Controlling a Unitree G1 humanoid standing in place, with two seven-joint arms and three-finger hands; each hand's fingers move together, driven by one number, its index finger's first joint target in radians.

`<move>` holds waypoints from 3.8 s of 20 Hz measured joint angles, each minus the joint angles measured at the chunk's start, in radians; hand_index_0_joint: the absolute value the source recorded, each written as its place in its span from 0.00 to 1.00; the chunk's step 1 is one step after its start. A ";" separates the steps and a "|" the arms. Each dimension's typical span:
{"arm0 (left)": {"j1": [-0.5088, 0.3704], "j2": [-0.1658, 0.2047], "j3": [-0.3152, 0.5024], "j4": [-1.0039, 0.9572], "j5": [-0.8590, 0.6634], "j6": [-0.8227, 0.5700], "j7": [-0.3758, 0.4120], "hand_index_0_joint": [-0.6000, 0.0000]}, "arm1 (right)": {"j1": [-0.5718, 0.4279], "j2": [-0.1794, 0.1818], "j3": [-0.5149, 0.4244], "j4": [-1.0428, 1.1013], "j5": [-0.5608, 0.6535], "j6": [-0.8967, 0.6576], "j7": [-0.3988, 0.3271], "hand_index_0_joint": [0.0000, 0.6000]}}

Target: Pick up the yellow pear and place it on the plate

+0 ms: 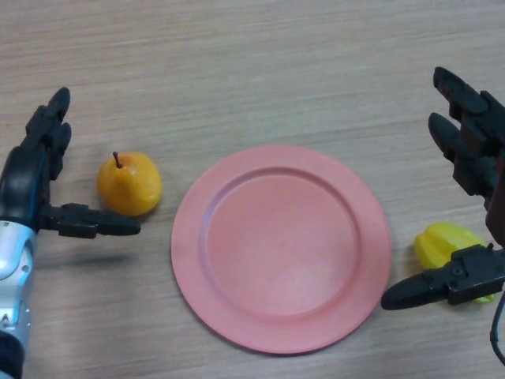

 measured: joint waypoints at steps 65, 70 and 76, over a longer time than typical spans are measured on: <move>0.453 -0.011 0.146 -1.467 -0.410 1.008 -0.082 1.00 | -0.078 -0.022 -0.012 -0.063 0.048 0.110 -0.001 0.00; 0.507 -0.034 0.248 -1.570 -0.399 1.049 -0.066 1.00 | -0.081 -0.018 0.000 -0.054 0.122 0.132 -0.026 0.00; 0.474 -0.038 0.208 -1.566 -0.370 1.049 -0.010 1.00 | -0.093 -0.013 0.041 0.028 0.072 0.048 -0.034 0.00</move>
